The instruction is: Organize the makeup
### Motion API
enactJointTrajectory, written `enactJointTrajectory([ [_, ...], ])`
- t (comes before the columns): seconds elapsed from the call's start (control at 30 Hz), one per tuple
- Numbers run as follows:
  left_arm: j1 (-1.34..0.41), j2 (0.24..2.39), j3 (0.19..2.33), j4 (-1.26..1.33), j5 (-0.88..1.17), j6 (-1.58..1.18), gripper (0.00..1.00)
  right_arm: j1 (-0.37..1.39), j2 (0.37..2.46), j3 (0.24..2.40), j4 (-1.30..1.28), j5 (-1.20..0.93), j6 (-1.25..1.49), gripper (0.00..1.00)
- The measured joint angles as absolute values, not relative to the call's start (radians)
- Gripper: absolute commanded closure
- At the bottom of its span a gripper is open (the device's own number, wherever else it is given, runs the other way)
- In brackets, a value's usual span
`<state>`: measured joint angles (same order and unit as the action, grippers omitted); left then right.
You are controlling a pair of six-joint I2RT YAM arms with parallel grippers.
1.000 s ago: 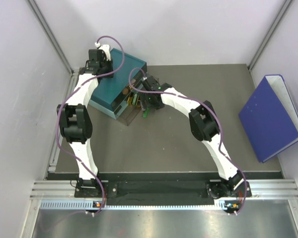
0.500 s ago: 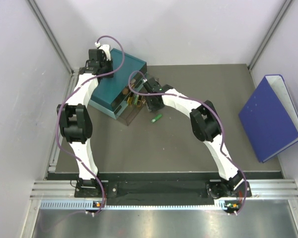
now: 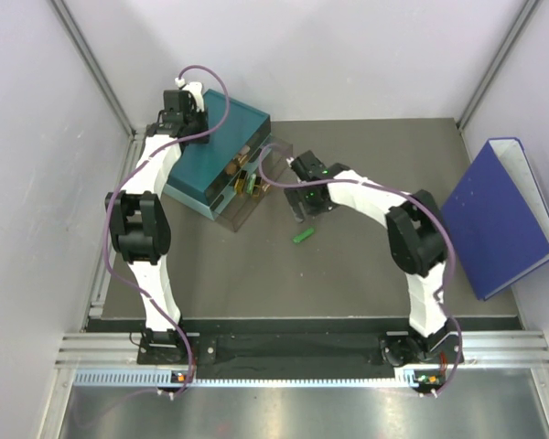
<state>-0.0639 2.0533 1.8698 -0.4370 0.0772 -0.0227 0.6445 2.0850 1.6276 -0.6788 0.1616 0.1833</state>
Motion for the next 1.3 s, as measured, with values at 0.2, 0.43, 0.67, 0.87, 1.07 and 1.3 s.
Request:
enactJointTrajectory([
  [0.2, -0.064, 2.053, 1.871, -0.438, 0.077, -0.023, 0.66, 0.618, 1.844, 1.464, -0.679, 0.155, 0.158, 0.00],
  [0.43, -0.064, 2.058, 1.878, -0.445, 0.077, -0.023, 0.66, 0.611, 1.725, 1.362, -0.713, 0.013, 0.146, 1.00],
  [0.67, -0.064, 2.060, 1.882, -0.449, 0.076, -0.023, 0.66, 0.611, 1.718, 1.237, -0.837, -0.138, 0.150, 1.00],
  [0.87, -0.064, 2.060, 1.882, -0.449, 0.075, -0.023, 0.66, 0.611, 1.703, 1.232, -0.940, -0.194, 0.139, 1.00],
  [1.07, -0.064, 2.062, 1.882, -0.453, 0.071, -0.023, 0.66, 0.611, 1.679, 1.163, -1.034, -0.261, 0.132, 1.00],
  [1.3, -0.067, 2.066, 1.882, -0.453, 0.062, -0.023, 0.66, 0.611, 1.679, 1.119, -1.198, -0.284, 0.151, 1.00],
])
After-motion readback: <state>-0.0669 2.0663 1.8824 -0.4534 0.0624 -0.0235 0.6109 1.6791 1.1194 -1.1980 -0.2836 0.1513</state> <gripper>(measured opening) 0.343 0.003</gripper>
